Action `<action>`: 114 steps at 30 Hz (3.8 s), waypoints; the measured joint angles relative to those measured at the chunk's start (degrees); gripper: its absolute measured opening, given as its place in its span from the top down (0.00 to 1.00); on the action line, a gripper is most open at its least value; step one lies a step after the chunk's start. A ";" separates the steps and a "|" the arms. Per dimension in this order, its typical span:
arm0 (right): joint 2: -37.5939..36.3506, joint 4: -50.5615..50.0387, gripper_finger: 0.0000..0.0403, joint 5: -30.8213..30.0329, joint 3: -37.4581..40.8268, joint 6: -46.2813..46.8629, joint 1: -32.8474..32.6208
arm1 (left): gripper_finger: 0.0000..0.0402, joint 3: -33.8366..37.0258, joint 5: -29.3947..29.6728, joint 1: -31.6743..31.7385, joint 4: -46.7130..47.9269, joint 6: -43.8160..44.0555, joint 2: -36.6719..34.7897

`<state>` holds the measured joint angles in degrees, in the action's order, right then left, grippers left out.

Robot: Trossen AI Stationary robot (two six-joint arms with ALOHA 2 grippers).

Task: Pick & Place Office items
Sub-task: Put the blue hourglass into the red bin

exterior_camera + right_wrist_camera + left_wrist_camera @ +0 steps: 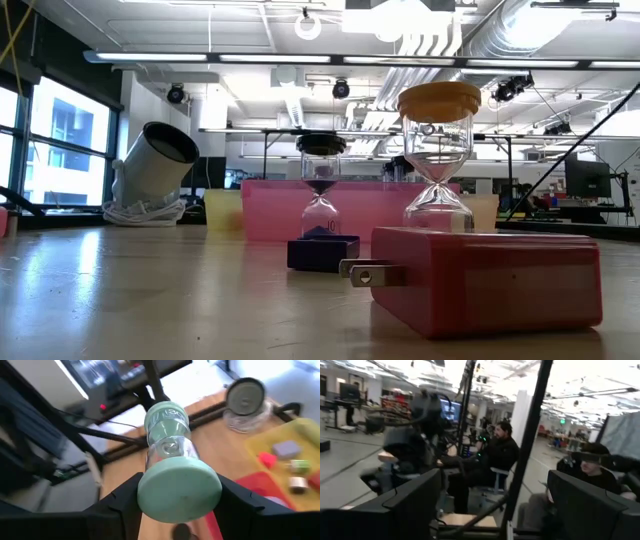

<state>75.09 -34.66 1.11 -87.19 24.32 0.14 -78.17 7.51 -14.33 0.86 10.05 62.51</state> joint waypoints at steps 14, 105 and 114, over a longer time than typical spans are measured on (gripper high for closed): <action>20.45 -28.09 0.54 -4.20 -22.95 -9.75 0.04 | 0.11 0.00 0.09 -0.94 26.45 4.70 -7.54; 49.57 -37.98 0.33 -9.54 -26.24 -25.37 4.98 | 0.11 0.04 -0.66 -6.97 36.90 7.35 0.06; 49.57 -40.60 0.33 -10.44 -26.24 -25.95 3.86 | 0.11 0.04 -0.61 -6.96 36.88 7.35 0.06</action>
<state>124.66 -75.26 -9.33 -113.43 -1.63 4.01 -78.13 6.90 -21.29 37.74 17.41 62.57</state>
